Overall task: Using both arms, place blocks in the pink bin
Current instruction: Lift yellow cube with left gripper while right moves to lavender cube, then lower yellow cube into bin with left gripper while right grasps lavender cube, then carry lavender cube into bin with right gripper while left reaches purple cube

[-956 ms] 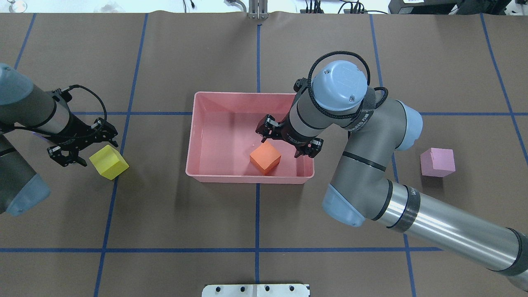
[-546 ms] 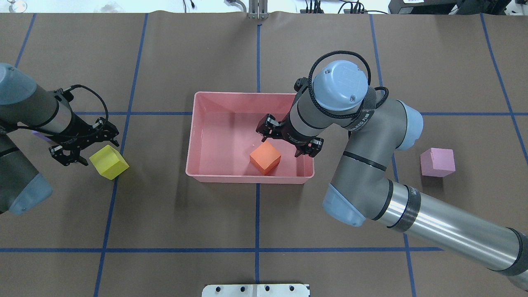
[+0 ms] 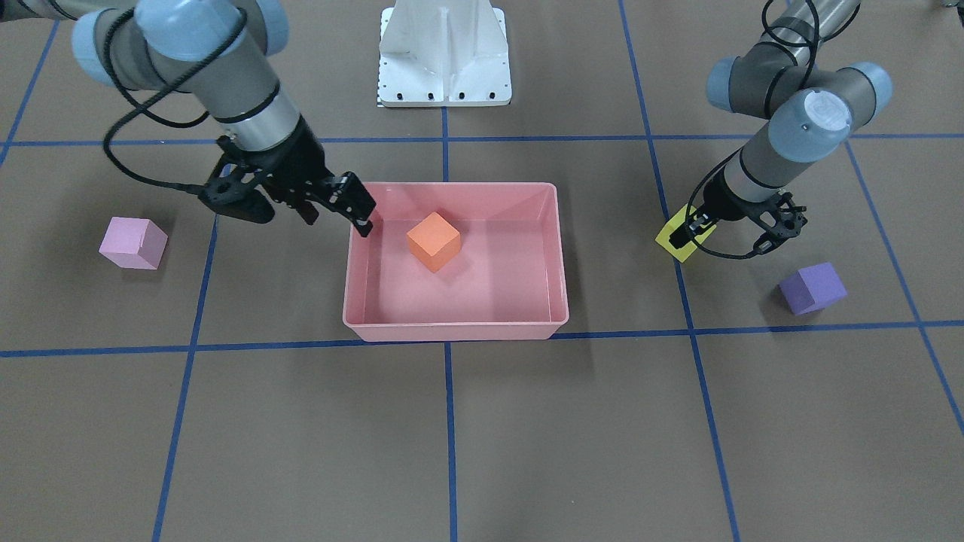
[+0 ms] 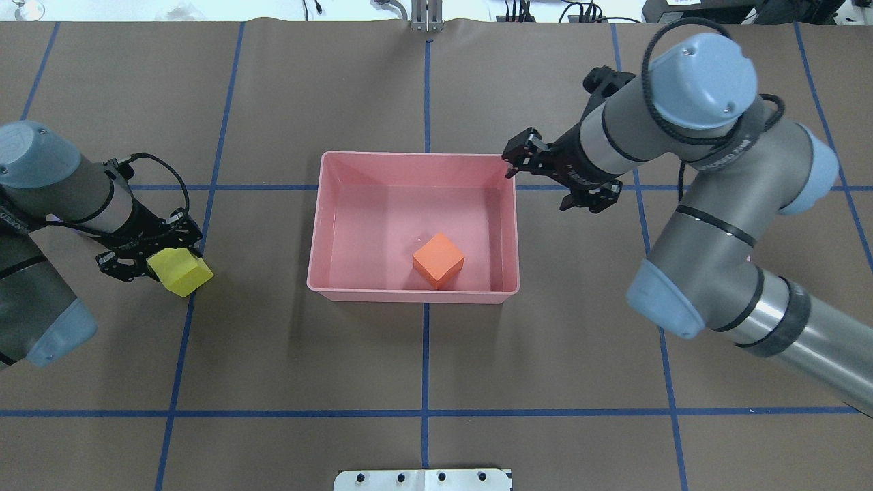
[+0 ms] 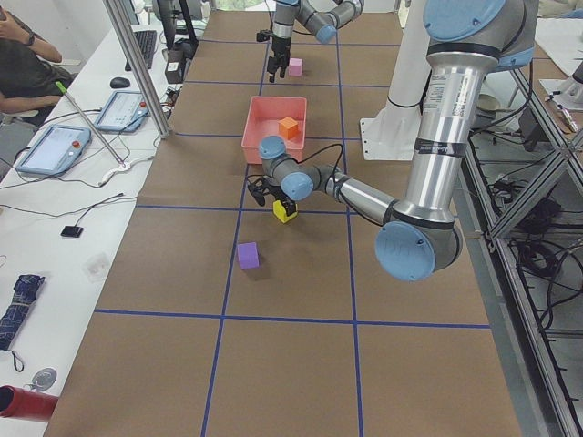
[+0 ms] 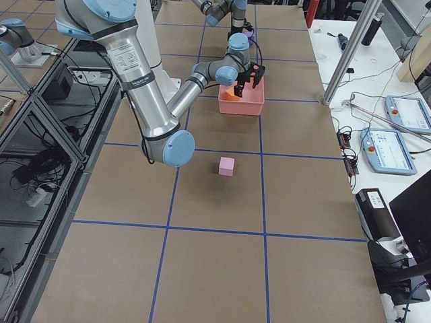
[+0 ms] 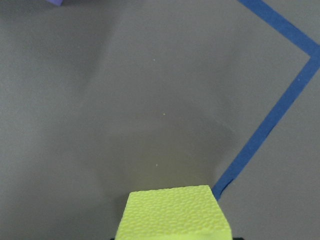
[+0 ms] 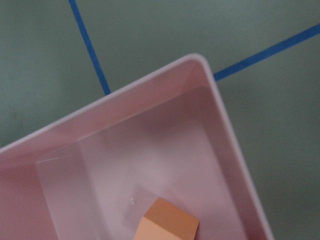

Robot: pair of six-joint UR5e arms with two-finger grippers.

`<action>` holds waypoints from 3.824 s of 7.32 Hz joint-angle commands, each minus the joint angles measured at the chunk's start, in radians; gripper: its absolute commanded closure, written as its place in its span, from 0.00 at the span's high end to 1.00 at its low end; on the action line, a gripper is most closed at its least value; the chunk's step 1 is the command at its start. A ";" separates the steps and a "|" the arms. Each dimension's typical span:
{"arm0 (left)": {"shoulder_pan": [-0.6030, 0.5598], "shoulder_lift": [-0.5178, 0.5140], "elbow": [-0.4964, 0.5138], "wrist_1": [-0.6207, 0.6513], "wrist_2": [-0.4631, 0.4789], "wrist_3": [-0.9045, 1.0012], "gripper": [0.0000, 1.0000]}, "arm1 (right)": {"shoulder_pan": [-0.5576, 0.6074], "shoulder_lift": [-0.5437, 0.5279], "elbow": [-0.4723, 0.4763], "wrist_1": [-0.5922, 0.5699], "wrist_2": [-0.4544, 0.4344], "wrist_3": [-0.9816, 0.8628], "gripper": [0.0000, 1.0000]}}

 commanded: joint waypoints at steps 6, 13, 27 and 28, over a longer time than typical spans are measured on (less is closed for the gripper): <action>-0.016 -0.391 -0.209 0.419 -0.050 -0.039 0.00 | 0.205 -0.360 -0.046 0.006 0.089 -0.539 0.99; 0.175 -0.585 0.000 0.432 0.195 -0.079 0.00 | 0.202 -0.417 -0.103 0.052 0.118 -0.587 0.99; 0.236 -0.592 0.042 0.432 0.263 -0.069 1.00 | 0.107 -0.438 -0.111 0.057 0.124 -0.612 0.00; 0.205 -0.589 0.002 0.432 0.258 -0.065 1.00 | 0.110 -0.428 -0.087 0.048 0.130 -0.610 0.00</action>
